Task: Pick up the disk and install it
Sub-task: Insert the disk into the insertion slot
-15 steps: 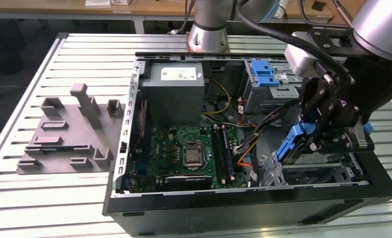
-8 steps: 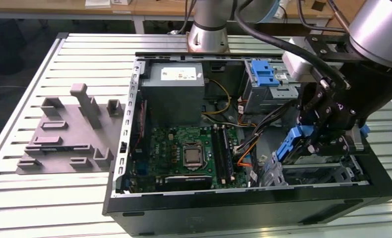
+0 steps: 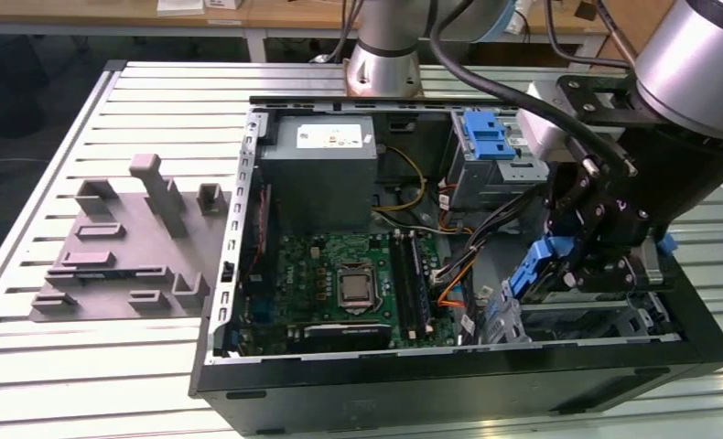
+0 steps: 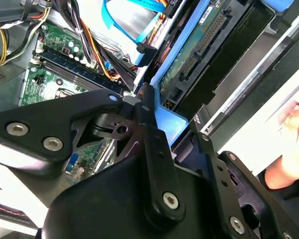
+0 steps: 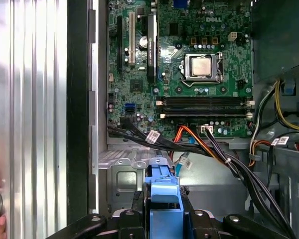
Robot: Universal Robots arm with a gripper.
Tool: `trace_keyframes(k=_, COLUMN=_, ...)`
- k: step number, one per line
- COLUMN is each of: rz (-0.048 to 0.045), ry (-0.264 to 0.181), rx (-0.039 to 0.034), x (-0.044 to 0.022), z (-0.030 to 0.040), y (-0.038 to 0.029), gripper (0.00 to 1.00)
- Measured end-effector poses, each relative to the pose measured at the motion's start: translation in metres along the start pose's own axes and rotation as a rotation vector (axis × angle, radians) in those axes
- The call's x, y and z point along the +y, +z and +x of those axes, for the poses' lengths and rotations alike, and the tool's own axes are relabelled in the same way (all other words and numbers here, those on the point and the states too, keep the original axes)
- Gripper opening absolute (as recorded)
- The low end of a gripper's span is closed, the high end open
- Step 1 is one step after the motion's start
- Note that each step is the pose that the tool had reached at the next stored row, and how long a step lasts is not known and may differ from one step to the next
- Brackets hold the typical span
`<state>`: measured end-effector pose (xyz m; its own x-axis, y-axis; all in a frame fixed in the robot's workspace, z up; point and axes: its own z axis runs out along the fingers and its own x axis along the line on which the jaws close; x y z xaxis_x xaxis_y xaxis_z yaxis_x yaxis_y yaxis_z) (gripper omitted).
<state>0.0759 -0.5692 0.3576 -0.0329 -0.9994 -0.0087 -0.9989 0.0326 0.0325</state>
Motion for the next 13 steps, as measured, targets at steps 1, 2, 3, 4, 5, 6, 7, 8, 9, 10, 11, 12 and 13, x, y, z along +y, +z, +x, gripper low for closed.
trace_keyframes(k=1, rz=0.0, ry=0.0, rx=0.0, x=0.0, z=0.0, y=0.0009, gripper=0.36)
trace_keyframes(k=2, rz=0.0, ry=0.0, rx=0.0, x=0.0, z=0.0, y=0.0013, gripper=0.36)
trace_keyframes(k=3, rz=0.0, ry=0.0, rx=0.0003, x=0.0, z=0.0, y=0.0012, gripper=0.36)
trace_keyframes(k=4, rz=0.0, ry=0.0, rx=0.0005, x=0.0, z=0.0, y=0.0012, gripper=0.36)
trace_keyframes(k=5, rz=0.0, ry=0.0, rx=0.0006, x=0.0, z=0.0, y=0.0013, gripper=0.36)
trace_keyframes(k=6, rz=0.0, ry=0.0, rx=0.0006, x=0.0, z=0.0, y=0.0013, gripper=0.36)
trace_keyframes(k=7, rz=0.0, ry=0.0, rx=0.0007, x=0.0, z=0.0, y=0.0013, gripper=0.36)
trace_keyframes(k=8, rz=0.0, ry=0.0, rx=0.0007, x=0.0, z=0.0, y=0.0015, gripper=0.36)
trace_keyframes(k=9, rz=0.0, ry=0.0, rx=0.0002, x=-0.0001, z=0.0, y=0.0023, gripper=0.36)
trace_keyframes(k=10, rz=0.0, ry=0.0, rx=0.0002, x=-0.0001, z=0.0, y=0.0032, gripper=0.36)
trace_keyframes(k=11, rz=0.0, ry=0.0, rx=0.0005, x=-0.0001, z=0.0, y=0.0043, gripper=0.36)
trace_keyframes(k=12, rz=0.0, ry=0.0, rx=0.0006, x=-0.0002, z=0.0, y=0.0055, gripper=0.36)
trace_keyframes(k=13, rz=0.0, ry=0.0, rx=0.0005, x=-0.0002, z=0.0001, y=0.0066, gripper=0.36)
